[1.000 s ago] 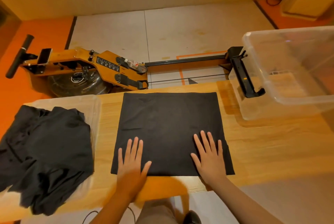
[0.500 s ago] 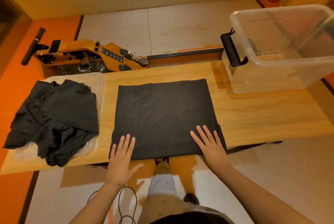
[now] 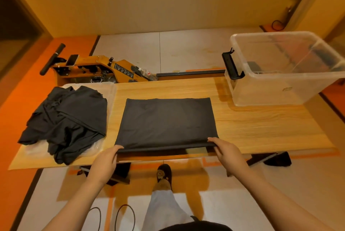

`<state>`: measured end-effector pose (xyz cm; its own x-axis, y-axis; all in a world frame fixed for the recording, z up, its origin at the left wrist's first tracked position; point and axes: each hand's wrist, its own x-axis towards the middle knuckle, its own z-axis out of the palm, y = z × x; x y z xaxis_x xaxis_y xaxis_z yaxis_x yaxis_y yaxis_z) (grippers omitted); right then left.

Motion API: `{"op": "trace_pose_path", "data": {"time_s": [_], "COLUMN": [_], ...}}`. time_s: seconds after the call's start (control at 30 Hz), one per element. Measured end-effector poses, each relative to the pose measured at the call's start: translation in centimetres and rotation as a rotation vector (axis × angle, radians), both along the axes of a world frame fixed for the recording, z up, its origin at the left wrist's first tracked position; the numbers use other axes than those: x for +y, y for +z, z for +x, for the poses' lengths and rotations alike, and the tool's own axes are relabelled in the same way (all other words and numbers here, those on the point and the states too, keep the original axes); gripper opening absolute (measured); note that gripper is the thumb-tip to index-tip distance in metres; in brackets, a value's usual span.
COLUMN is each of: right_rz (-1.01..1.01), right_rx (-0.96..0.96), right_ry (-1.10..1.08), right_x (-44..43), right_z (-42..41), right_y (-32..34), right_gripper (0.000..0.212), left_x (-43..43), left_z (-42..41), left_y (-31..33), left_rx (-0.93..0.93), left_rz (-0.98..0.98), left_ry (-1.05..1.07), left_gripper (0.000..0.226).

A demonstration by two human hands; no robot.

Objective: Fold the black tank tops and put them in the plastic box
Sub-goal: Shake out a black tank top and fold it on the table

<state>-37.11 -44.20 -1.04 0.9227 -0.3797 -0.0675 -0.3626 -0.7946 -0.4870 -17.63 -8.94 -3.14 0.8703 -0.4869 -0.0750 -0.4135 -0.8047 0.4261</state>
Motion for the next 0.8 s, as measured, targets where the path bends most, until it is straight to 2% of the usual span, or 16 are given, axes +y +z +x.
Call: {"op": "trace_pose_path", "data": {"time_s": [0.1,0.27,0.33,0.47,0.6,0.7,0.8], "right_rz": [0.091,0.299,0.417,0.663,0.841,1.022,1.166], "right_rx": [-0.166,-0.363,-0.349,-0.2,-0.213,-0.261,-0.324], "right_ry": [-0.074,-0.089,-0.054,0.074,0.027,-0.151,-0.387], "right_x": [-0.7,-1.4,-1.5,-1.2,-0.9,-1.2,-1.5], "right_z": [2.6,6.5,7.7,9.3,10.8,11.0,10.4], "right_y": [3.7,10.7,13.5,16.8,17.0,15.3,12.2], "right_gripper": [0.022,0.017,0.018,0.023,0.024,0.025,0.026], "left_x": [-0.9,-1.6,-1.8,-2.5,-6.0,-11.8,-20.0], "left_z": [2.4,6.6,8.5,13.3,18.8,22.9,26.0], "left_y": [4.2,11.2,14.2,19.3,23.2,24.7,23.8], "left_rx": [-0.071,-0.193,-0.232,-0.316,-0.379,-0.382,-0.27], "left_rz": [-0.163,-0.454,-0.521,-0.566,-0.571,-0.545,-0.527], "left_ry": [0.149,0.279,0.304,0.327,0.261,0.137,-0.018], "left_gripper": [0.021,0.018,0.018,0.018,0.016,0.015,0.014]}}
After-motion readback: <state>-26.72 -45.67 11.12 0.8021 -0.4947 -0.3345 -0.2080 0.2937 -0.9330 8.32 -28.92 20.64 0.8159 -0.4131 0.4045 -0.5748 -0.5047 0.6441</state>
